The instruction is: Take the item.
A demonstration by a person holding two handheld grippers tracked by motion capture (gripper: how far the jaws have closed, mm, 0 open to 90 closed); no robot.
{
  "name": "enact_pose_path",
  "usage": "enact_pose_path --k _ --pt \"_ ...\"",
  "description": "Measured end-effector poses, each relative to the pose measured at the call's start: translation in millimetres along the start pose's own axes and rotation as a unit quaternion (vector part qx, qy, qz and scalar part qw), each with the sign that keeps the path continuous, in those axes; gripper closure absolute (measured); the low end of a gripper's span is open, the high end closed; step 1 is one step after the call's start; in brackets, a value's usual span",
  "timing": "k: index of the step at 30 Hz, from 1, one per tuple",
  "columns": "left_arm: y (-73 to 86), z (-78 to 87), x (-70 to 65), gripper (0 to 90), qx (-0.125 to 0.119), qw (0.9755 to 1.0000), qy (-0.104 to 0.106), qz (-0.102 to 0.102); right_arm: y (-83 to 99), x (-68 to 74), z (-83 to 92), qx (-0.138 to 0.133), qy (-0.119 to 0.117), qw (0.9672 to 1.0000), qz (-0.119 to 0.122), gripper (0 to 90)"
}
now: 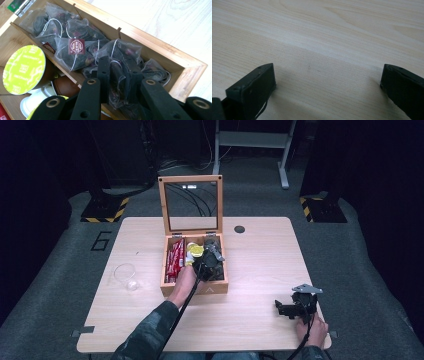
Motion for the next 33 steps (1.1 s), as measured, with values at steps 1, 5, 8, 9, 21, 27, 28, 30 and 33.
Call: enact_pose_path --k 1,5,8,9,21,27,28,30,33 --pt "-0.4 1.0 0.0 78.8 -0.001 1.0000 0.000 -0.001 0.3 -0.5 0.6 0.002 -0.004 1.0000 0.005 0.0" --pt "-1.7 5.0 -0.9 80.4 -0.005 1.0000 0.003 -0.004 0.0 -0.1 0.0 0.000 0.000 1.0000 0.001 0.0" --pt "-3.0 7.6 -0.8 81.3 -0.014 0.9999 0.003 -0.004 0.0 0.0 0.0 0.000 0.000 1.0000 0.000 0.0" --pt "-3.3 8.6 -0.7 81.5 -0.018 0.9998 0.001 -0.004 0.3 -0.4 0.5 0.002 -0.004 1.0000 0.004 0.0" --pt "-4.6 21.2 6.4 82.4 -0.036 0.9993 -0.004 0.005 0.1 -0.2 0.2 0.001 -0.001 1.0000 0.002 0.0" --pt "-7.4 26.0 8.6 82.5 -0.045 0.9990 0.001 0.008 0.3 -0.4 0.6 0.002 -0.004 1.0000 0.004 0.0" --pt "-8.0 26.9 9.3 82.6 -0.045 0.9989 0.001 0.008 0.2 -0.3 0.3 0.001 -0.002 1.0000 0.003 0.0" --pt "-10.0 29.3 10.8 82.6 -0.049 0.9988 0.001 0.008 0.0 0.0 0.0 0.000 0.000 1.0000 0.000 0.0" --pt "-13.2 33.2 12.3 82.7 -0.057 0.9983 -0.003 0.008 0.0 0.0 0.1 0.000 0.000 1.0000 0.000 0.0"
Point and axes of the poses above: each handheld gripper's, and its own axes: z roughly backward along the jaws, y roughly out of its underside, x roughly to its left, the point moved 5 cm from there along -z, roughly forward along the jaws, and after that the axes turned 9 degrees about -x, right-handed, at the moved point
